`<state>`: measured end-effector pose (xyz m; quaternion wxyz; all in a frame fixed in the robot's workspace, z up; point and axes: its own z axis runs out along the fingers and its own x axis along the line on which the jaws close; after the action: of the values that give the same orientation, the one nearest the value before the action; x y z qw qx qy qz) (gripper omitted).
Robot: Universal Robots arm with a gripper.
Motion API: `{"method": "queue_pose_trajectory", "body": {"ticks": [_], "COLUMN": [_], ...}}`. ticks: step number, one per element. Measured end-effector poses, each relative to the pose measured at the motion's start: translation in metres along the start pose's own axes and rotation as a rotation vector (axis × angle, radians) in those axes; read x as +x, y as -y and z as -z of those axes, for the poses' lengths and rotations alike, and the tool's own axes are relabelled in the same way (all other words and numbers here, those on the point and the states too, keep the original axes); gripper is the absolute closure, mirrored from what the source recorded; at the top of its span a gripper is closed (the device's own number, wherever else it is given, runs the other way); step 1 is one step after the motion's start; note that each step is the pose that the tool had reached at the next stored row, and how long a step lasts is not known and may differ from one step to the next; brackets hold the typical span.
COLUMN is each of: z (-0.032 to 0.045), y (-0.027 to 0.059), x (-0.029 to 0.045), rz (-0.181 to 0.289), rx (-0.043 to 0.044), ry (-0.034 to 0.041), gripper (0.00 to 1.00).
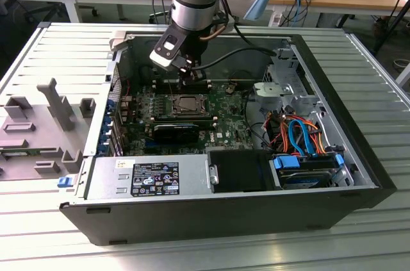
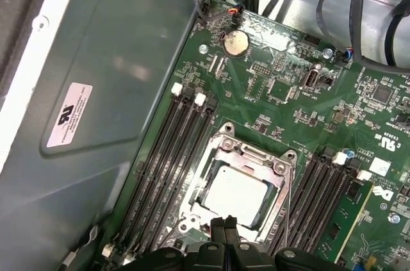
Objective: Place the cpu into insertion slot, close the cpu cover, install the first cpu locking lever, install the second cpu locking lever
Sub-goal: 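Install the first cpu locking lever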
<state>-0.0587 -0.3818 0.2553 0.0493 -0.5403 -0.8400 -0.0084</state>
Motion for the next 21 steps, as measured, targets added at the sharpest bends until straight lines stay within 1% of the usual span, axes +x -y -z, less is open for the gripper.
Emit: {"method": "queue_pose_trajectory", "body": {"ticks": [21], "z": [0.0], "y": [0.0], "x": [0.0], "rz": [0.068], "rx": [0.0062], "ry": [0.0026], "gripper": [0.89]}}
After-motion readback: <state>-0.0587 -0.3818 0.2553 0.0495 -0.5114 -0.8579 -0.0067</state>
